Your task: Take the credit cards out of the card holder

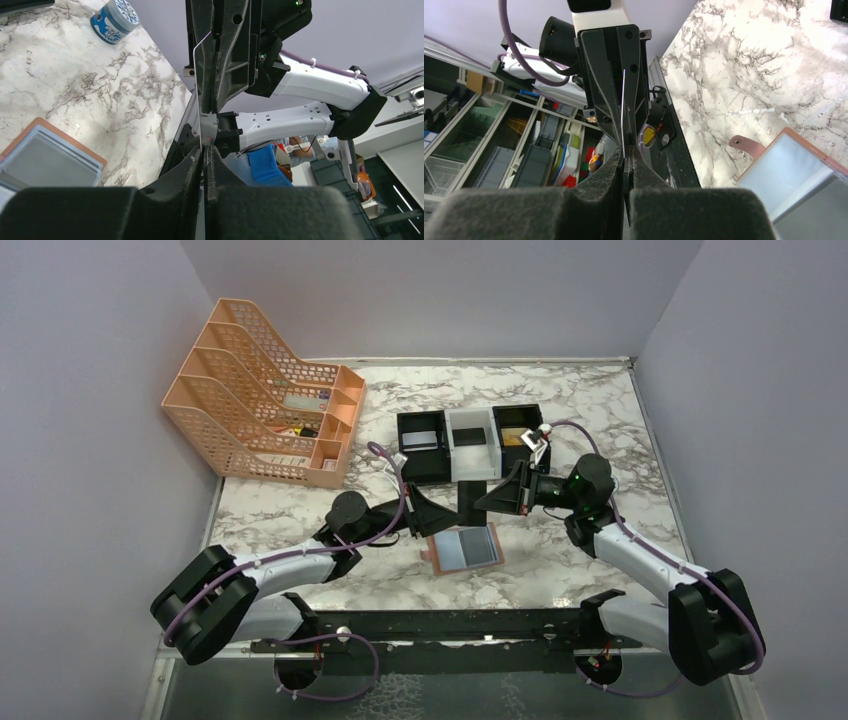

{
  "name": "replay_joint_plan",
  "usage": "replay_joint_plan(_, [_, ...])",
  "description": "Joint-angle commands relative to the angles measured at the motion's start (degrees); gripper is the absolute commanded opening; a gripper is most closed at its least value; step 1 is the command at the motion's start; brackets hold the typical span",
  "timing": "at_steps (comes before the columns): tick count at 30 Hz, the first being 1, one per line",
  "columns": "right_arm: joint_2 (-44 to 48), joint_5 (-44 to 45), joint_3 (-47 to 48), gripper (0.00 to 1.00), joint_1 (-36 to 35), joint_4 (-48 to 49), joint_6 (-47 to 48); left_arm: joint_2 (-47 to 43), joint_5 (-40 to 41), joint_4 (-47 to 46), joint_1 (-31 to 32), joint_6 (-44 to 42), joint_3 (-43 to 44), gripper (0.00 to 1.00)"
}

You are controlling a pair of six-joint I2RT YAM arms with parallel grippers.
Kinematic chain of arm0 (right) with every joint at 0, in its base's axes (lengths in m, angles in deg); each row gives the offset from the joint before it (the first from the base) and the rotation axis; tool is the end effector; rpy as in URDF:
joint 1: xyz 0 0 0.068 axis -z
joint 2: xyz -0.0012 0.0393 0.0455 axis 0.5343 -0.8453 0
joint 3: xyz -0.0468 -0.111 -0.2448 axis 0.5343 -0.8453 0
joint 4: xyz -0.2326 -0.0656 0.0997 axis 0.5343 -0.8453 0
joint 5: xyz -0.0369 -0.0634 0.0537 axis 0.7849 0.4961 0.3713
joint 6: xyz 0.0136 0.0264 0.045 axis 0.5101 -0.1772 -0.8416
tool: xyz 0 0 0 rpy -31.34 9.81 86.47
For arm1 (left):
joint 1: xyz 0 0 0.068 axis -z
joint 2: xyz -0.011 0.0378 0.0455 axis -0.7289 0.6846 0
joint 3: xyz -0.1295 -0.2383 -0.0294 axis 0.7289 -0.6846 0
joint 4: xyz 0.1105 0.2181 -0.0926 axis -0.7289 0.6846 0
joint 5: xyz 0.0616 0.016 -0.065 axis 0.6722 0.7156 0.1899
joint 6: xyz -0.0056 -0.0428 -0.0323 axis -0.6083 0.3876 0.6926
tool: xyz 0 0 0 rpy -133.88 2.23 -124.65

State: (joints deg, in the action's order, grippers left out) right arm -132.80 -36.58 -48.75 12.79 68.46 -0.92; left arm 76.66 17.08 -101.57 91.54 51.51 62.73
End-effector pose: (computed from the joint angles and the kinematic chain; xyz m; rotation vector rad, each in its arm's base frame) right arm 0.2039 0.1054 0.2444 -0.2954 1.9526 1.8630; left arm 0.1590 -0.1812 0.2314 0.2047 1.7354 -1.8273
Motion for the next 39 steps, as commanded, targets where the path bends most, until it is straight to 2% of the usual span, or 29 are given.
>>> replay_joint_plan(1, [1.4, -0.8, 1.7, 0.01, -0.3, 0.3, 1.3, -1.2, 0.6, 0.4, 0.3, -1.7, 0.7, 0.06])
replay_joint_plan(4, [1.6, -1.7, 2.0, 0.01, -0.3, 0.4, 1.5, -0.5, 0.4, 0.5, 0.3, -1.8, 1.3, 0.08])
replay_joint_plan(7, [1.7, -2.2, 2.1, 0.02, -0.3, -0.5, 2.0, 0.0, 0.3, 0.4, 0.3, -1.8, 1.8, 0.2])
replay_joint_plan(11, [1.7, -2.6, 2.1, 0.02, -0.3, -0.6, 2.4, 0.4, -0.6, 0.4, 0.3, -2.0, 3.0, 0.25])
replay_joint_plan(14, [1.3, -3.5, 2.5, 0.02, -0.3, -0.2, 2.4, 1.0, -1.4, 0.4, 0.3, -1.9, 3.8, 0.23])
replay_joint_plan(21, [1.3, -5.3, 3.5, 0.06, -0.3, -0.2, 2.6, 1.2, -1.1, 0.1, 0.3, -1.8, 3.6, 0.0])
replay_joint_plan(28, [1.1, -4.5, 3.7, 0.18, -0.3, 0.0, 2.1, 1.8, -1.2, 0.1, 0.4, -1.8, 3.9, 0.0])
replay_joint_plan(30, [0.9, -4.4, 3.6, 0.19, -0.2, 0.0, 2.1, 2.0, -1.3, 0.1, 0.4, -1.9, 4.0, 0.0])
replay_joint_plan(36, [0.4, -4.1, 3.4, 0.03, -0.3, -0.1, 2.4, 2.2, -1.1, 0.0, 0.5, -1.9, 3.9, 0.0])
replay_joint_plan(38, [0.6, -3.5, 3.5, 0.01, -0.2, -0.8, 3.7, 2.0, -1.1, 0.0, 0.5, -2.0, 3.7, 0.0])
replay_joint_plan(39, [1.0, -2.9, 3.8, 0.01, -0.3, -2.2, 5.2, 1.9, -1.0, 0.0, 0.5, -2.2, 3.6, 0.05])
